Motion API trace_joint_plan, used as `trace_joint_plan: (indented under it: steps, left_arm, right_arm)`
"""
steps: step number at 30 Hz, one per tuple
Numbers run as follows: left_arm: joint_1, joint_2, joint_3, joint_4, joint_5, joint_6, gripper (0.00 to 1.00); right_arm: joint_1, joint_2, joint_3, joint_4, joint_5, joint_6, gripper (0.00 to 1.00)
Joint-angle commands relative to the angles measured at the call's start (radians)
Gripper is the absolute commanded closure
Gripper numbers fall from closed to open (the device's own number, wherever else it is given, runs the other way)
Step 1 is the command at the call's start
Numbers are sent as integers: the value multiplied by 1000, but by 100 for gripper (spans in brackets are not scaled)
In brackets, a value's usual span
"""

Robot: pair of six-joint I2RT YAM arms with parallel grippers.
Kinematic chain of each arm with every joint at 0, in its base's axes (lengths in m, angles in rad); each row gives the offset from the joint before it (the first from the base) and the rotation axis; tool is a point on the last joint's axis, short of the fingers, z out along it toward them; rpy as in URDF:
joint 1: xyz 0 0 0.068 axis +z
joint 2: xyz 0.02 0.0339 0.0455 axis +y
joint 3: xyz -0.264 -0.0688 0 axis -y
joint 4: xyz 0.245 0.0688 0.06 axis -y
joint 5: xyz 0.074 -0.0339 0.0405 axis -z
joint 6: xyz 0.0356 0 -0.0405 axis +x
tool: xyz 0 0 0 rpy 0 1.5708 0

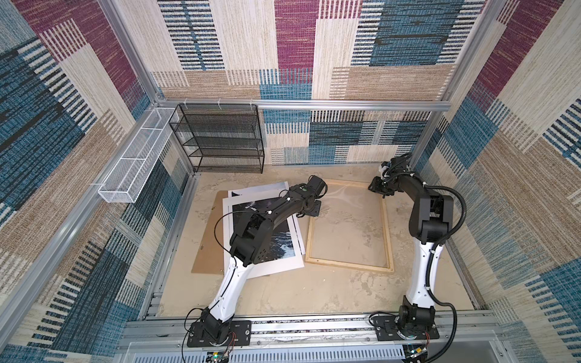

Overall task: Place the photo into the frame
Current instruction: 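Lower the right gripper onto the far frame corner while the left gripper holds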

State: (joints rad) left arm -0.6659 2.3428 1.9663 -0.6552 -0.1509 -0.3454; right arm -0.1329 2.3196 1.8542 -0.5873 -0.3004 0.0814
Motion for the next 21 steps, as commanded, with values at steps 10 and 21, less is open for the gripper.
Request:
trace_joint_plan:
  steps: [10, 21]
  left_arm:
    - [-4, -14, -13, -25, 20, -18, 62]
    - [-9, -18, -18, -18, 15, -10, 60]
  right_arm:
    - [1, -60, -102, -43, 40, -11, 58]
    - [1, -93, -53, -58, 12, -5, 56]
